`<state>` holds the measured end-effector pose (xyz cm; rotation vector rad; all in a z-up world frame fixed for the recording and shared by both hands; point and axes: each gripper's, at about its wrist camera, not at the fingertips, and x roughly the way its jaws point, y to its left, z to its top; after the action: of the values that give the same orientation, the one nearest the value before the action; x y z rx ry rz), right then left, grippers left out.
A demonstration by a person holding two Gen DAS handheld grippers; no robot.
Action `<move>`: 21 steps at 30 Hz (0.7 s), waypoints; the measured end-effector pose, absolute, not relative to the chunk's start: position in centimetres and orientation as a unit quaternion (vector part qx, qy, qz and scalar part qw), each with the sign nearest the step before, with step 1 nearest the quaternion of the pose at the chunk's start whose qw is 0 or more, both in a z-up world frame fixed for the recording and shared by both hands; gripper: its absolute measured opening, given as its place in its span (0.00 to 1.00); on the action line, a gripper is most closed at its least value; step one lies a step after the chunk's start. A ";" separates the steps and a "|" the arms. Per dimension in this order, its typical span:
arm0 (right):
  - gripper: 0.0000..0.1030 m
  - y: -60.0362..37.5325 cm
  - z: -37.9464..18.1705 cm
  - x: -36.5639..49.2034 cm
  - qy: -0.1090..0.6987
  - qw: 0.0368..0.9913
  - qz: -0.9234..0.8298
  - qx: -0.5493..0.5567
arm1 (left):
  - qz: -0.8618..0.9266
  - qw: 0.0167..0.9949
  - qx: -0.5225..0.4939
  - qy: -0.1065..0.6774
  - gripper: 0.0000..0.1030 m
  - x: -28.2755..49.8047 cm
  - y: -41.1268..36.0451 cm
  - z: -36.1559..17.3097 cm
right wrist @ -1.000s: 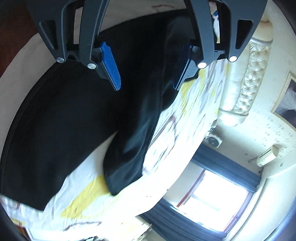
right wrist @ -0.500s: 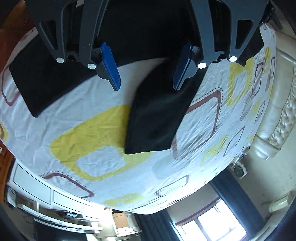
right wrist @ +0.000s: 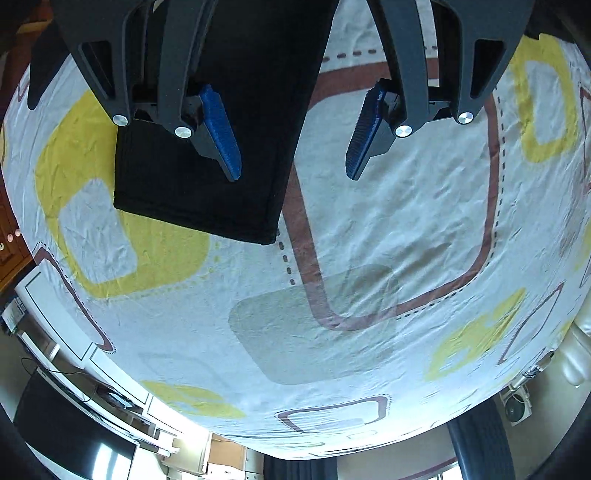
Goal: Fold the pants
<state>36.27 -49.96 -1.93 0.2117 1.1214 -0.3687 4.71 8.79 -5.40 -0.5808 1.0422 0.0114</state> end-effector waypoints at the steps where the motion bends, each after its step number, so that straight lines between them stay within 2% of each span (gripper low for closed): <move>1: 0.57 -50.2 -2.5 36.8 0.533 0.821 -0.179 0.101 | 0.003 0.828 -0.273 0.491 0.86 4.8 8.7 -5.4; 4: 0.57 -51.0 -4.1 37.6 0.552 0.807 -0.185 0.101 | -0.001 0.829 -0.271 0.490 0.89 4.8 8.5 -5.5; 5: 0.49 -51.3 -4.4 37.6 0.555 0.805 -0.184 0.105 | -0.002 0.829 -0.270 0.490 0.89 4.9 8.5 -5.5; 6: 0.35 -51.6 -4.5 37.3 0.551 0.806 -0.188 0.109 | -0.003 0.829 -0.268 0.490 0.90 4.9 8.5 -5.5; 8: 0.15 -52.6 -4.2 36.5 0.541 0.811 -0.184 0.127 | -0.006 0.831 -0.267 0.489 0.91 4.9 8.4 -5.6; 9: 0.09 -53.2 -3.9 35.9 0.532 0.815 -0.174 0.146 | -0.006 0.831 -0.265 0.488 0.91 4.9 8.4 -5.6; 15: 0.09 -56.4 2.2 27.7 0.427 0.873 -0.118 0.203 | -0.003 0.834 -0.254 0.490 0.91 5.0 8.1 -5.6; 21: 0.09 -63.1 6.4 13.2 0.337 0.897 -0.138 0.248 | 0.004 0.841 -0.228 0.491 0.91 4.9 7.4 -5.6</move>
<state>13.19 -63.13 6.40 0.5144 0.6990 -0.2852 4.91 7.44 -5.59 -0.4810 1.0387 0.0090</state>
